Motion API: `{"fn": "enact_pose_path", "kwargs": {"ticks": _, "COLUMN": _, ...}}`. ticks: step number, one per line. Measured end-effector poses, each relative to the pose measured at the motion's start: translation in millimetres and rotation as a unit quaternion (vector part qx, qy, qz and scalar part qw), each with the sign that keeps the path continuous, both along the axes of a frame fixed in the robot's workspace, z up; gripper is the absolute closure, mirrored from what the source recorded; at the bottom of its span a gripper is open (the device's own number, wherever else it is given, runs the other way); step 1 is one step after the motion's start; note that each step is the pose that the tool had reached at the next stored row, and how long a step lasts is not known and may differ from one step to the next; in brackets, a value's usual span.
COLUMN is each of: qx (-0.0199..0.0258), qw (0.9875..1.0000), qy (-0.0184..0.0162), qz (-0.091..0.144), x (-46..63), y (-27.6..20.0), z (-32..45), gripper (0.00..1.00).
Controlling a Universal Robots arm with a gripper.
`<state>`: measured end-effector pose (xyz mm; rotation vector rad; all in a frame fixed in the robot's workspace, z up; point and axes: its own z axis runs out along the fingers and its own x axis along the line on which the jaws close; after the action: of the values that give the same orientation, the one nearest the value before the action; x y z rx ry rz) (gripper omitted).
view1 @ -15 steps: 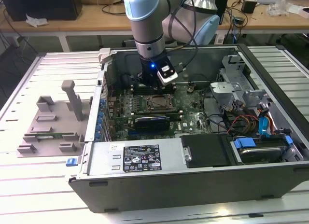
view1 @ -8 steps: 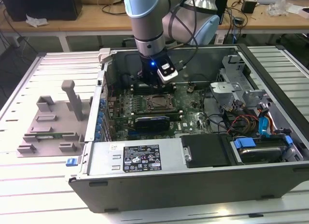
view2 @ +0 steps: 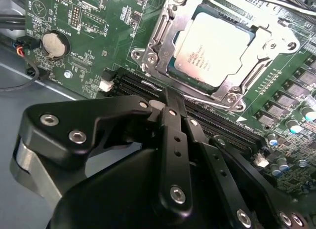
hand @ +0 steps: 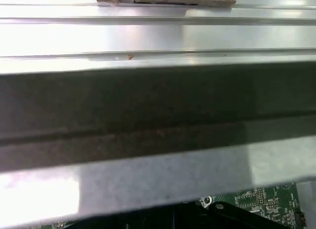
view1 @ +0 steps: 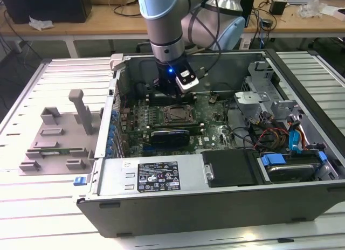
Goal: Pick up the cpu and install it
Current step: 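Install the first cpu locking lever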
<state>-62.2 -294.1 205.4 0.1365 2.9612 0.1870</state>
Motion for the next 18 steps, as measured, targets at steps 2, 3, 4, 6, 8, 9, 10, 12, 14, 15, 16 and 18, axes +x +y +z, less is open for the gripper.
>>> {"fn": "enact_pose_path", "kwargs": {"ticks": 2, "qx": 0.0, "qw": 1.0, "qy": 0.0, "qz": 0.0, "x": 0.0, "y": 0.0, "z": -2.7, "gripper": 0.89}}
{"fn": "enact_pose_path", "kwargs": {"ticks": 3, "qx": 0.0, "qw": 1.0, "qy": 0.0, "qz": 0.0, "x": 0.0, "y": 0.0, "z": -3.5, "gripper": 0.89}}
{"fn": "enact_pose_path", "kwargs": {"ticks": 4, "qx": 0.0, "qw": 1.0, "qy": 0.0, "qz": 0.0, "x": 0.0, "y": -0.1, "z": -4.8, "gripper": 0.89}}
{"fn": "enact_pose_path", "kwargs": {"ticks": 6, "qx": -0.0004, "qw": 1.0, "qy": 0.0002, "qz": 0.0, "x": -0.2, "y": -0.3, "z": -6.0, "gripper": 0.89}}
{"fn": "enact_pose_path", "kwargs": {"ticks": 8, "qx": 0.0001, "qw": 1.0, "qy": 0.0, "qz": 0.0, "x": 0.0, "y": -0.2, "z": -8.1, "gripper": 0.89}}
{"fn": "enact_pose_path", "kwargs": {"ticks": 9, "qx": -0.0003, "qw": 1.0, "qy": 0.0001, "qz": 0.0, "x": -0.1, "y": -0.3, "z": -8.8, "gripper": 0.89}}
{"fn": "enact_pose_path", "kwargs": {"ticks": 10, "qx": -0.0003, "qw": 1.0, "qy": 0.0, "qz": 0.0, "x": -0.1, "y": -0.3, "z": -9.0, "gripper": 0.89}}
{"fn": "enact_pose_path", "kwargs": {"ticks": 12, "qx": 0.001, "qw": 1.0, "qy": -0.001, "qz": 0.0, "x": -0.1, "y": -0.3, "z": -9.2, "gripper": 0.89}}
{"fn": "enact_pose_path", "kwargs": {"ticks": 14, "qx": 0.0027, "qw": 1.0, "qy": -0.0013, "qz": 0.0, "x": -0.1, "y": -0.2, "z": -9.2, "gripper": 0.89}}
{"fn": "enact_pose_path", "kwargs": {"ticks": 15, "qx": 0.0034, "qw": 1.0, "qy": -0.0013, "qz": 0.0, "x": 0.0, "y": -0.2, "z": -9.3, "gripper": 0.89}}
{"fn": "enact_pose_path", "kwargs": {"ticks": 16, "qx": 0.0037, "qw": 1.0, "qy": -0.0013, "qz": 0.0, "x": 0.0, "y": -0.2, "z": -9.3, "gripper": 0.89}}
{"fn": "enact_pose_path", "kwargs": {"ticks": 18, "qx": 0.0037, "qw": 1.0, "qy": -0.0013, "qz": 0.0, "x": 0.0, "y": -0.2, "z": 5.0, "gripper": 0.89}}
